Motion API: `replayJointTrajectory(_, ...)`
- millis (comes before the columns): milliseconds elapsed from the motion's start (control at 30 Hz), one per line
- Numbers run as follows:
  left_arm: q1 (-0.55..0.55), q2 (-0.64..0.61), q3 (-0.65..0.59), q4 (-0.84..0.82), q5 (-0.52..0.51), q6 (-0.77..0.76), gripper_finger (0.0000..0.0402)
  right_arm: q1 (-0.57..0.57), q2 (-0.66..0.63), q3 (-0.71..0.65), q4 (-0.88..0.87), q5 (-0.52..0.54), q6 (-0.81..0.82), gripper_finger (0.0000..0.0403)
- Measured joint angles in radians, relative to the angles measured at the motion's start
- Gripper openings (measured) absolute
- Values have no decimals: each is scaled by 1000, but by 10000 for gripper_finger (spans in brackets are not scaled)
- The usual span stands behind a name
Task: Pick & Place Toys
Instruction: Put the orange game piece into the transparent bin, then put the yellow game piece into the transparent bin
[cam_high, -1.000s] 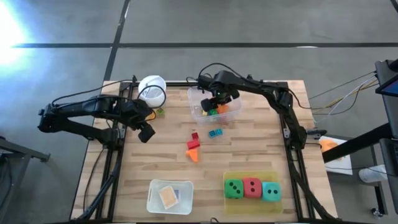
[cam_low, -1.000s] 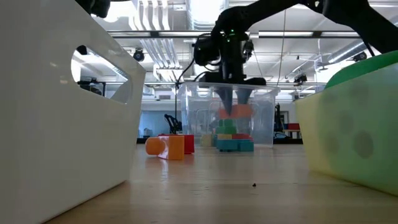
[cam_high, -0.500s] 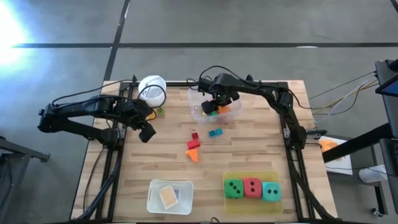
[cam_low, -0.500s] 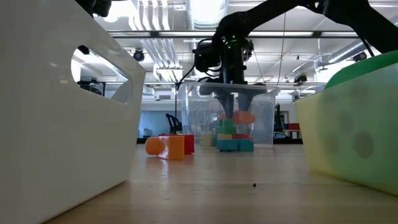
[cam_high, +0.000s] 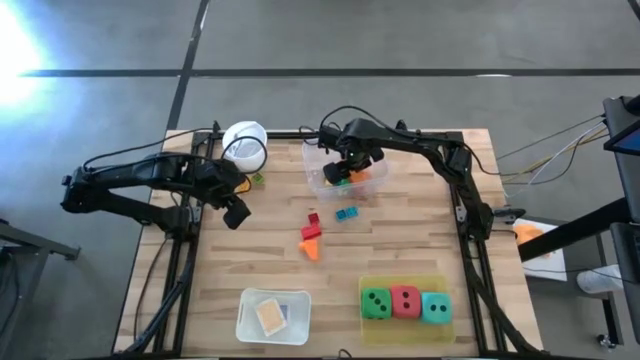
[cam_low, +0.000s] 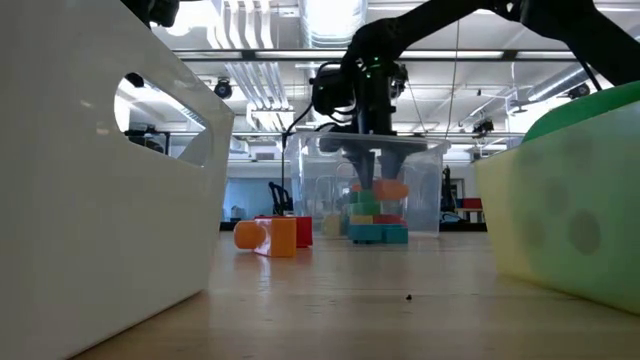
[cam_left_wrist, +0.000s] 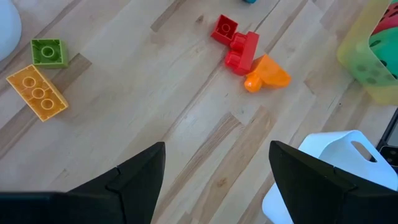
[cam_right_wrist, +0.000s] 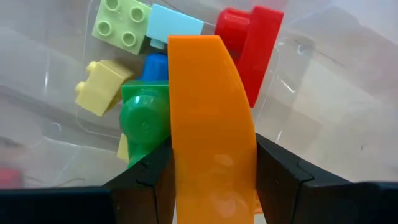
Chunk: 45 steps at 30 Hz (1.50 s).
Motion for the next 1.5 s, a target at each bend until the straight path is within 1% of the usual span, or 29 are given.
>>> replayJointTrajectory(100,0,0,0,1,0,0,291,0,2,6,-1,0,-11,161)
replayJointTrajectory(167,0,0,0,3,0,0,291,-1,2,12,0,0,-22,191)
replayJointTrajectory(267,0,0,0,3,0,0,291,-1,2,14,-1,1,-22,252)
replayJointTrajectory(367,0,0,0,3,0,0,291,-1,2,14,-4,-2,-25,302)
replayJointTrajectory(467,0,0,0,3,0,0,291,-1,2,14,-5,-4,-27,339)
replayJointTrajectory(567,0,0,0,3,0,0,291,-1,2,14,-7,-4,-27,361)
replayJointTrajectory(1067,0,0,0,3,0,0,291,1,-2,15,-11,4,-25,368)
replayJointTrajectory(1167,0,0,0,3,-4,-44,291,9,-33,15,-13,5,-55,368)
replayJointTrajectory(1300,0,14,0,6,-62,-144,291,38,-99,15,-15,7,-93,368)
replayJointTrajectory(1500,7,73,0,7,-172,-193,291,73,-232,14,-24,2,-96,368)
